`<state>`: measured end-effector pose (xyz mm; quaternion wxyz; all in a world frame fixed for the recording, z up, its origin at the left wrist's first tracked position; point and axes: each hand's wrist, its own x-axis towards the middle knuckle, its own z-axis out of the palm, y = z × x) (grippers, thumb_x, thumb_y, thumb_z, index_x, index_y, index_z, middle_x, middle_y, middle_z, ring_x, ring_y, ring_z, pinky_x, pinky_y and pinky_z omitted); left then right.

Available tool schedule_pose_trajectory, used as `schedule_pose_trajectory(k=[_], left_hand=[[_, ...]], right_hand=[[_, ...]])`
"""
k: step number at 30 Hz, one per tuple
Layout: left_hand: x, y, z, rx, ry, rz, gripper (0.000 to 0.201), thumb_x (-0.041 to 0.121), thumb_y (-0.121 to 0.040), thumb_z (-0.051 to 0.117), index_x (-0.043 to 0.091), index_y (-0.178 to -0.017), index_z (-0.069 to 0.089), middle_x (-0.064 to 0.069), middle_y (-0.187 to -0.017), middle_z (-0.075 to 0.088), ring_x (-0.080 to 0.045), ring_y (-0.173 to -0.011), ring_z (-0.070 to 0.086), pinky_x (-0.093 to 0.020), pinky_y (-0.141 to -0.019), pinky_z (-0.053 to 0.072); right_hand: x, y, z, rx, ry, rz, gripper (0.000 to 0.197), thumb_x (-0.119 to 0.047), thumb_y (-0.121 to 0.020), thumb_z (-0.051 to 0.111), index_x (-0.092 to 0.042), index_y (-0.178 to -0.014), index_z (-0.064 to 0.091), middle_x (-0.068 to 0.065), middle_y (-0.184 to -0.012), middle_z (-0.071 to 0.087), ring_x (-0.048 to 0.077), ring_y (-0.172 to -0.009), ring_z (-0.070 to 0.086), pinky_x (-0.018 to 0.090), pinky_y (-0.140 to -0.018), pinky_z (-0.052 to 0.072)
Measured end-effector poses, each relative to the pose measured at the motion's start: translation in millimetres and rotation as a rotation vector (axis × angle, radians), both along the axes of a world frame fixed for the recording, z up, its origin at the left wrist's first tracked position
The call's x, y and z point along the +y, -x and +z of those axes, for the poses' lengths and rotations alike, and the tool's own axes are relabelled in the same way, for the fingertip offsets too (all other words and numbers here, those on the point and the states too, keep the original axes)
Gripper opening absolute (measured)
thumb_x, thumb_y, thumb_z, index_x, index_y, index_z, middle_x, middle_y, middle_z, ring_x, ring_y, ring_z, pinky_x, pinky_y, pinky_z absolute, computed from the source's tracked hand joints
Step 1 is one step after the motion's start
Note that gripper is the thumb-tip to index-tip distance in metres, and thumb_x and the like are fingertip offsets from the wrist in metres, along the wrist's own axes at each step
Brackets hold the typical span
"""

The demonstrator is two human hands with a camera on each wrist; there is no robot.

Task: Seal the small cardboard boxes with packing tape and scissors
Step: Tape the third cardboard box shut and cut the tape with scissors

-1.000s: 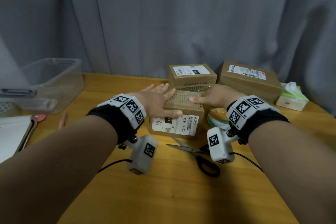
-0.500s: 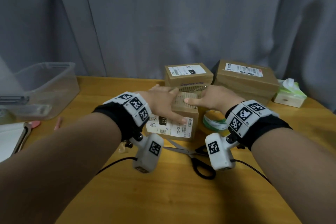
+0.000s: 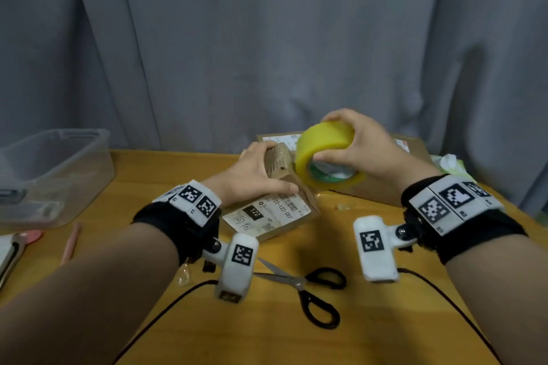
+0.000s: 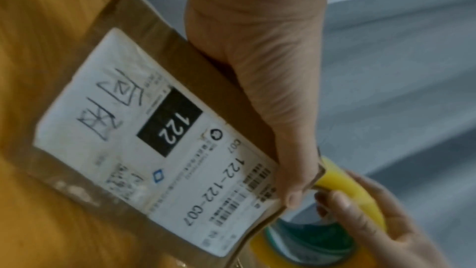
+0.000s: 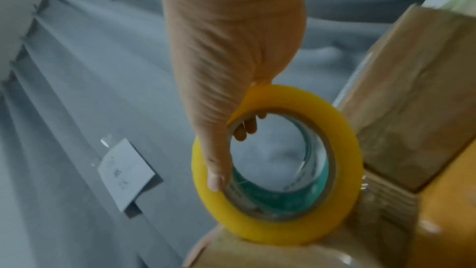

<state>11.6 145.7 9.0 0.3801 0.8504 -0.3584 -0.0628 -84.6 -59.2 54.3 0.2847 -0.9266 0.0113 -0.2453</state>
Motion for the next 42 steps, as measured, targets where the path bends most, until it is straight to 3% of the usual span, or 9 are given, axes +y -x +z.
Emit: schedule_pose_trajectory(k=[5, 8, 12, 16, 20, 22, 27, 37, 42], left_hand=[[2.1, 2.2, -33.5, 0.182, 0.356, 0.086, 0.101, 0.052, -0.058, 0.083, 0.025, -0.139, 0.029, 0.005, -0.138, 0.04, -0.009, -0.125, 0.042, -0.03, -0.106, 0.035], [16.0, -4.4, -39.2, 0.198, 0.318, 0.104, 0.113, 0.063, -0.056, 0.079, 0.021, -0.144, 0.022, 0.003, -0.145, 0.033, -0.007, -0.128, 0.035, -0.025, -0.104, 0.03], [40.4, -21.6, -24.1, 0.162, 0.138, 0.006, 0.123, 0.073, -0.05, 0.072, 0.023, -0.147, 0.016, 0.0, -0.148, 0.029, -0.014, -0.135, 0.033, -0.037, -0.112, 0.033], [54.8, -31.1, -19.9, 0.108, 0.03, 0.01, 0.098, 0.067, -0.054, 0.076, 0.028, -0.134, 0.035, 0.002, -0.132, 0.047, -0.013, -0.122, 0.047, -0.038, -0.105, 0.041], [67.6, -31.5, -28.9, 0.113, 0.067, 0.024, 0.098, 0.051, -0.065, 0.08, 0.02, -0.142, 0.027, 0.004, -0.138, 0.036, -0.009, -0.124, 0.039, -0.025, -0.102, 0.037], [66.9, -27.2, -31.5, 0.124, 0.105, 0.012, 0.094, 0.042, -0.067, 0.081, 0.022, -0.141, 0.026, 0.007, -0.135, 0.033, -0.006, -0.121, 0.038, -0.018, -0.095, 0.036], [39.2, -21.8, -29.8, 0.139, 0.157, -0.037, 0.092, 0.038, -0.068, 0.082, 0.024, -0.14, 0.028, 0.005, -0.135, 0.033, -0.007, -0.122, 0.037, -0.024, -0.101, 0.038], [16.3, -27.6, -28.3, 0.221, 0.138, -0.094, 0.096, 0.041, -0.065, 0.083, 0.027, -0.142, 0.027, 0.002, -0.135, 0.042, -0.007, -0.121, 0.045, -0.022, -0.097, 0.044], [22.0, -29.2, -32.1, 0.256, 0.165, -0.084, 0.103, 0.052, -0.05, 0.085, 0.033, -0.135, 0.03, 0.003, -0.131, 0.047, -0.01, -0.121, 0.049, -0.024, -0.096, 0.046]], right_hand=[[31.1, -22.3, 23.3, -0.033, 0.133, -0.076, 0.072, -0.075, -0.069, 0.059, -0.034, -0.129, 0.055, -0.001, -0.113, 0.051, 0.022, -0.115, 0.051, 0.039, -0.099, 0.043], [50.1, -39.9, 26.2, -0.032, 0.145, -0.126, 0.061, -0.07, -0.077, 0.058, -0.026, -0.119, 0.06, 0.006, -0.112, 0.058, 0.025, -0.11, 0.054, 0.038, -0.094, 0.045], [83.6, -58.1, 38.1, -0.014, 0.183, -0.117, 0.042, -0.06, -0.075, 0.061, -0.028, -0.102, 0.064, 0.001, -0.095, 0.064, 0.025, -0.098, 0.058, 0.034, -0.078, 0.047], [119.9, -70.9, 41.9, 0.036, 0.384, -0.093, 0.036, -0.058, -0.076, 0.057, -0.031, -0.1, 0.061, 0.0, -0.099, 0.062, 0.027, -0.101, 0.056, 0.033, -0.075, 0.04], [114.2, -66.1, 55.5, 0.155, 0.561, -0.133, 0.044, -0.059, -0.079, 0.055, -0.028, -0.109, 0.063, 0.002, -0.11, 0.064, 0.028, -0.107, 0.056, 0.033, -0.077, 0.037], [97.5, -57.3, 57.4, 0.244, 0.738, -0.19, 0.042, -0.061, -0.079, 0.055, -0.026, -0.1, 0.066, 0.002, -0.097, 0.065, 0.028, -0.1, 0.058, 0.032, -0.074, 0.037], [67.8, -45.0, 59.0, 0.414, 0.731, -0.257, 0.036, -0.058, -0.08, 0.055, -0.025, -0.089, 0.067, -0.004, -0.071, 0.06, 0.023, -0.084, 0.059, 0.031, -0.068, 0.041], [37.0, -31.4, 56.1, 0.437, 0.719, -0.257, 0.038, -0.045, -0.092, 0.039, -0.029, -0.112, 0.066, 0.003, -0.115, 0.064, 0.028, -0.107, 0.056, 0.035, -0.079, 0.041], [34.2, -33.9, 49.8, 0.497, 0.748, -0.251, 0.037, -0.042, -0.091, 0.04, -0.03, -0.116, 0.065, 0.002, -0.12, 0.062, 0.029, -0.111, 0.055, 0.035, -0.081, 0.039]])
